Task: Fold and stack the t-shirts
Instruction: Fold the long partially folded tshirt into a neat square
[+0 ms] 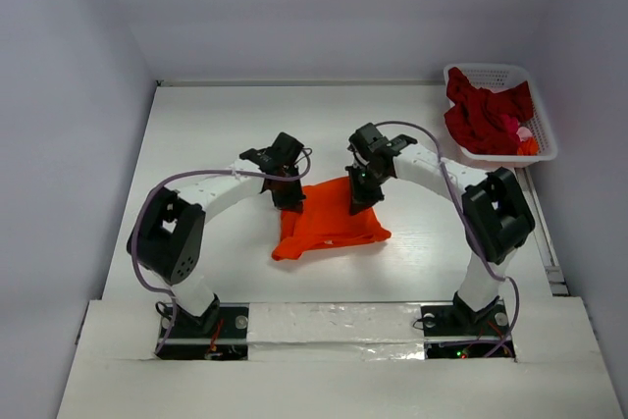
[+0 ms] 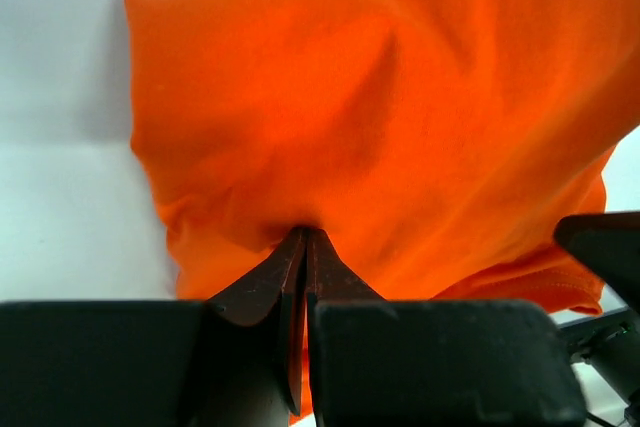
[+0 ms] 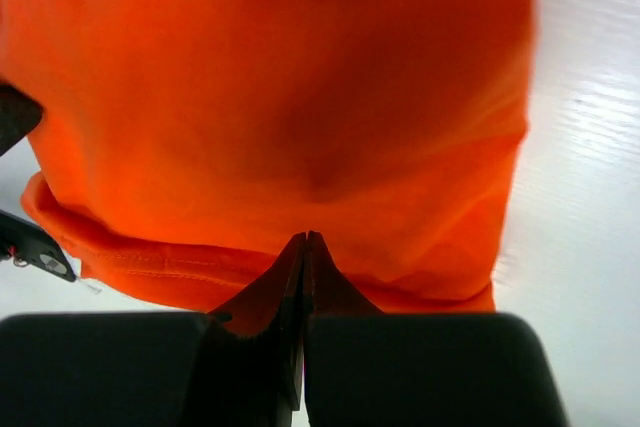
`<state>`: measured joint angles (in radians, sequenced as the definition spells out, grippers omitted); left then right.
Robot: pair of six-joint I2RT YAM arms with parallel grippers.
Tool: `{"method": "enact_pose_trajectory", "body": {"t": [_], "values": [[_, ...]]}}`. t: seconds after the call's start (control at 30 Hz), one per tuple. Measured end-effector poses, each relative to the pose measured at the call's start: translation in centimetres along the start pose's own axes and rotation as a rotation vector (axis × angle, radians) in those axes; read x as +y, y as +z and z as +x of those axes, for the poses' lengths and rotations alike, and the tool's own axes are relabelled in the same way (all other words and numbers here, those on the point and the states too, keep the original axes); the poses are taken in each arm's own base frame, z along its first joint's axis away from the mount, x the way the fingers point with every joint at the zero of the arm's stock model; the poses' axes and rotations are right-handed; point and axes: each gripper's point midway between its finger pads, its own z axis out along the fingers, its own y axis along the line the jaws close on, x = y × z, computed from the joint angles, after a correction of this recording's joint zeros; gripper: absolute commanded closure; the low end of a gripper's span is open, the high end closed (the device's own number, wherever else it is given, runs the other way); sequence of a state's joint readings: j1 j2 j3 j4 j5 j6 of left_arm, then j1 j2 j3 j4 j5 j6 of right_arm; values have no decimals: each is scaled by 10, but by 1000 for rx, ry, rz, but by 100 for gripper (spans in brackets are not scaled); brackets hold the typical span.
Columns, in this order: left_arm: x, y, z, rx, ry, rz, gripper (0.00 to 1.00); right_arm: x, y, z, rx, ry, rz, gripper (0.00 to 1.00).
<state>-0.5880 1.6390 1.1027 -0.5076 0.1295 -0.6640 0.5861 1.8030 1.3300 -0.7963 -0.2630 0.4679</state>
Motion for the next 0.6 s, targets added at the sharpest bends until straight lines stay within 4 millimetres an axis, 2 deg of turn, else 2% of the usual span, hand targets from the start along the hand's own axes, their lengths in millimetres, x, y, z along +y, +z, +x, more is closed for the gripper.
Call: {"method": "enact_pose_trajectory", "body": {"t": [0.1,0.33,0.47,0.6], "values": [[-2,5,-3,-5,1,5,100,1,7,5,5,-16,-5,100],[-1,32,-10,-5,-37,18,100,-32,37,48,106,21,38,100],[5,47,-9,25,-69,21,100,-30,39,50,112,28,17,100],[7,48,-20,20,-102,50,100,-26,42,50,121,38,-3,100]]}}
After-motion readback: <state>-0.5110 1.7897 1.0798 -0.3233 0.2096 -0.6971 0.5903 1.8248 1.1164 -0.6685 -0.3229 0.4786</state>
